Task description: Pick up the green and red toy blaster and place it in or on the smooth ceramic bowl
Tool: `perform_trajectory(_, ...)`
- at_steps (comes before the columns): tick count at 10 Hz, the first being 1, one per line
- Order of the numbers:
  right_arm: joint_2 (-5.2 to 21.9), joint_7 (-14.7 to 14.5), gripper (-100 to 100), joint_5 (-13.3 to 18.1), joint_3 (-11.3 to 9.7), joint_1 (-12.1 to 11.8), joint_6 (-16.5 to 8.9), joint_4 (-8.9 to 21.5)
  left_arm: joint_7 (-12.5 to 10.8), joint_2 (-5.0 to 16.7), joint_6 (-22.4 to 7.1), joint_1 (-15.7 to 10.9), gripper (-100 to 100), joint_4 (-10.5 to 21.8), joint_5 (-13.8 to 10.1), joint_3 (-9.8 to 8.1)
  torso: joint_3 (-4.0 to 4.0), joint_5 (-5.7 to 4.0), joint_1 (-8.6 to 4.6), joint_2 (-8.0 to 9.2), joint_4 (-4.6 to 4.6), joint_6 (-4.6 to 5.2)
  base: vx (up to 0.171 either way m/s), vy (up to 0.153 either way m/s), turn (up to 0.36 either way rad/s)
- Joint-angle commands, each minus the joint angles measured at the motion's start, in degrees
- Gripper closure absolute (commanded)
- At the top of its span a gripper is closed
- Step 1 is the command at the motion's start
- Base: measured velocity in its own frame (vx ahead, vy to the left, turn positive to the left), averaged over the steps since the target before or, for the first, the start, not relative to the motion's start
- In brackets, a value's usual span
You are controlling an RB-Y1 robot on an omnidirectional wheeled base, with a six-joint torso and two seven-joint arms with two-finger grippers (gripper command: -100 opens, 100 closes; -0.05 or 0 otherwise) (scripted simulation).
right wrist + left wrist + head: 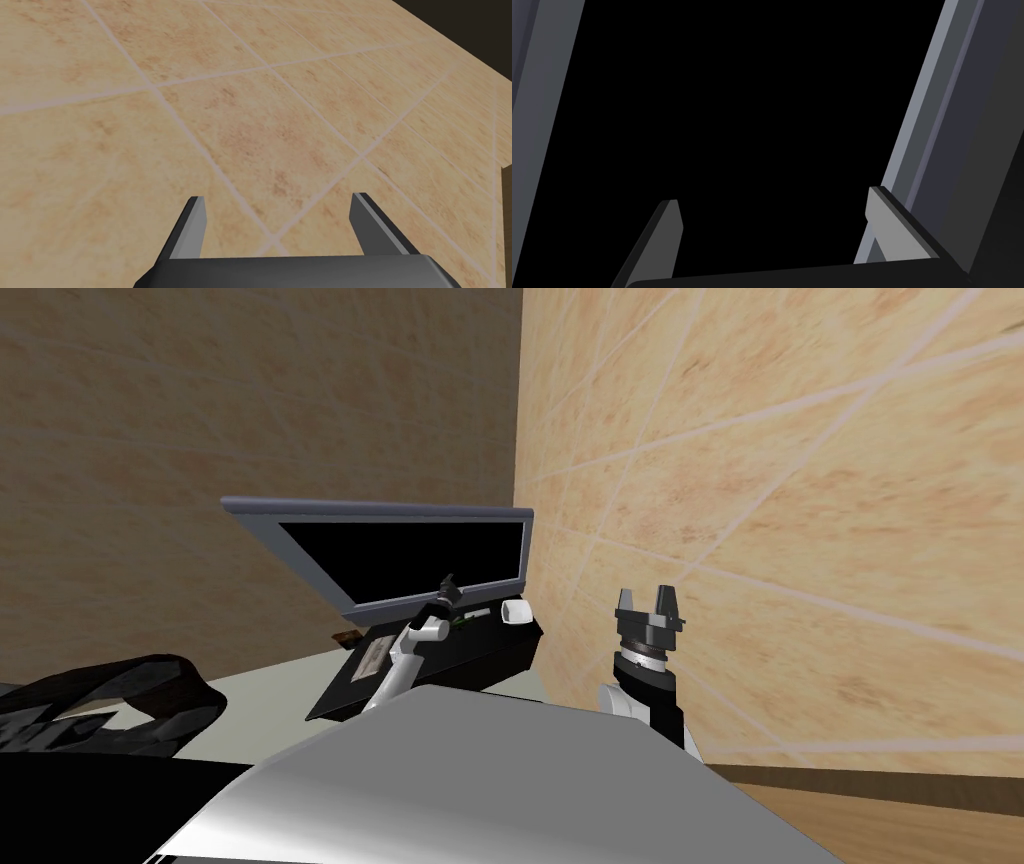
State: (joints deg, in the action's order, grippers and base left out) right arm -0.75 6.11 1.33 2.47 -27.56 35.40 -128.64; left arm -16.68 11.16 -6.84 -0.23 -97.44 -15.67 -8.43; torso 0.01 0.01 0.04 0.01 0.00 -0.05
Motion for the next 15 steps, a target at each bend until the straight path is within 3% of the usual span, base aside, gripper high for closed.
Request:
perform_trajectory(1,0.0,0.0,0,0.0,0.0,0.0,0.0,0.0,-1.8,0.5,-2.9,-2.3,-100,2.9,-1.0,-0.37,0.00,0.00,0.00,0.00,0.00,0.00,-0.004,0.011,-0.149)
perform_trajectory(2,0.0,0.0,0,0.0,0.0,0.0,0.0,0.0,-1.8,0.5,-3.2,-2.3,-100,4.2,-1.0,-0.37,0.00,0.00,0.01,0.00,0.00,0.02,-0.003,0.012,-0.090)
perform_trajectory(5,0.0,0.0,0,0.0,0.0,0.0,0.0,0.0,-4.6,1.3,-8.0,-6.3,-100,8.9,-2.3,-1.17,0.00,0.01,0.02,0.00,0.00,-0.02,-0.006,0.015,-0.117)
perform_trajectory(6,0.0,0.0,0,0.0,0.0,0.0,0.0,0.0,-4.6,1.3,-8.9,-6.3,-100,10.3,-2.3,-1.17,0.00,0.00,0.03,0.00,0.00,0.01,-0.005,0.019,-0.086)
perform_trajectory(7,0.0,0.0,0,0.0,0.0,0.0,0.0,0.0,-5.9,1.7,-10.7,-8.2,-100,12.8,-2.8,-1.57,0.00,0.01,0.04,0.00,-0.01,-0.02,-0.006,0.018,-0.157)
perform_trajectory(8,0.0,0.0,0,0.0,0.0,0.0,0.0,0.0,-5.9,1.7,-11.8,-8.2,-100,13.4,-2.8,-1.57,0.00,0.01,0.04,0.00,0.00,0.01,-0.006,0.020,-0.065)
perform_trajectory(9,0.0,0.0,0,0.0,0.0,0.0,0.0,0.0,-7.1,2.2,-13.3,-10.0,-100,15.9,-3.3,-1.95,0.00,0.01,0.05,0.00,0.00,-0.03,-0.008,0.019,-0.103)
perform_trajectory(15,0.0,0.0,0,0.0,0.0,0.0,0.0,0.0,-10.2,4.0,-22.1,-14.7,-100,24.7,-4.0,-3.05,0.01,0.01,0.05,0.02,0.00,-0.04,-0.010,0.023,-0.094)
